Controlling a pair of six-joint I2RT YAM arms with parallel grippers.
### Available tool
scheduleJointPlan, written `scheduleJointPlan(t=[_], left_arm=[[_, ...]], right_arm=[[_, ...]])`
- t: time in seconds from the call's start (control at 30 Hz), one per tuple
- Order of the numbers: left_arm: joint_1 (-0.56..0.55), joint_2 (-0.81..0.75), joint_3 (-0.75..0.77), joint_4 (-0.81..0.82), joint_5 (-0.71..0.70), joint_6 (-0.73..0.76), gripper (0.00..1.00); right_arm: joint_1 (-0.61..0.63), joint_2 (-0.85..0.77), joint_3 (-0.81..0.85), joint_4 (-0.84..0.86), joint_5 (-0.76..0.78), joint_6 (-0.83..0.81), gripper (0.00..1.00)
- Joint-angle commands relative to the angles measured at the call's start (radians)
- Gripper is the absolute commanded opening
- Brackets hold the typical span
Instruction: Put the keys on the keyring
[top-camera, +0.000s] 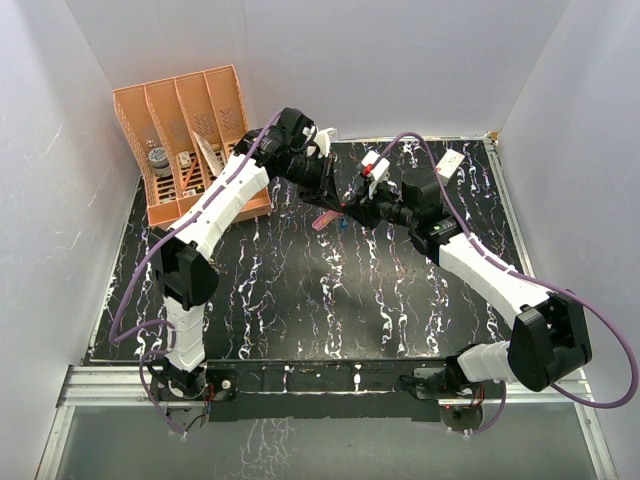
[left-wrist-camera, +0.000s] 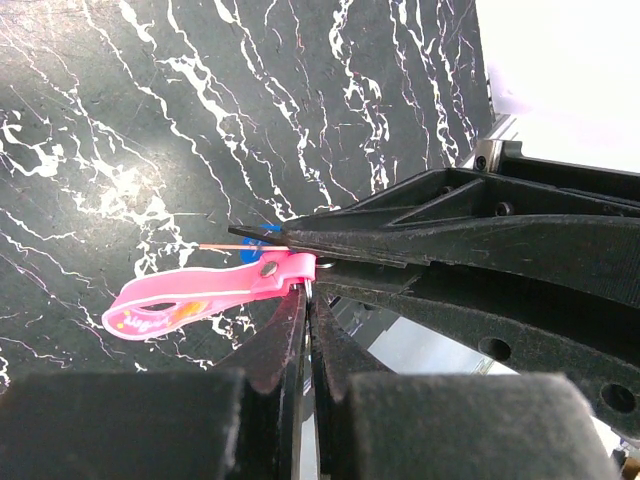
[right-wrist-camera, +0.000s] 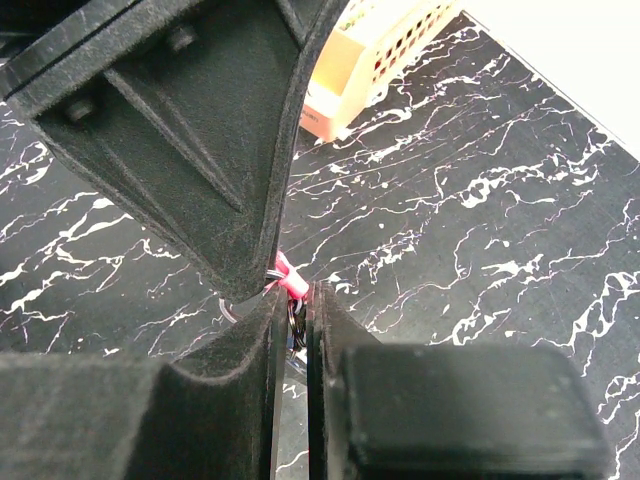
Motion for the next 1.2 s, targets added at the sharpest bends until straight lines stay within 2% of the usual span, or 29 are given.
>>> scheduleJointPlan(t=[0.0, 0.17, 0.33, 0.63, 0.77, 0.93, 1.17], left_arm=[[-0.009, -0.051, -0.005, -0.020, 0.030, -0.012, 0.00], [-0.009, -0.063, -0.017, 0.018, -0.010, -0.032, 0.01], [-0.008, -0.085, -0.039, 0.080, -0.044, -0.052, 0.17], [-0.007, -0.160, -0.088, 0.225, -0.177, -0.087, 0.28], [-0.004, -0.278, -0.231, 0.406, -0.277, -0.124, 0.34], [0.000, -0.445, -0.449, 0.631, -0.397, -0.156, 0.35], [0.000, -0.611, -0.738, 0.924, -0.467, -0.159, 0.36]], right_arm=[[-0.009, -0.035, 0.011, 0.095, 0.048, 0.020, 0.06], [-0.014, -0.030, 0.015, 0.101, 0.043, 0.078, 0.05], [-0.015, -0.032, 0.001, 0.122, 0.031, 0.112, 0.05], [-0.017, -0.034, -0.002, 0.119, 0.059, 0.133, 0.05], [-0.020, -0.028, 0.006, 0.138, 0.074, 0.182, 0.05], [-0.028, -0.019, 0.015, 0.187, 0.112, 0.288, 0.05], [-0.031, 0.021, 0.073, 0.239, 0.183, 0.516, 0.02]])
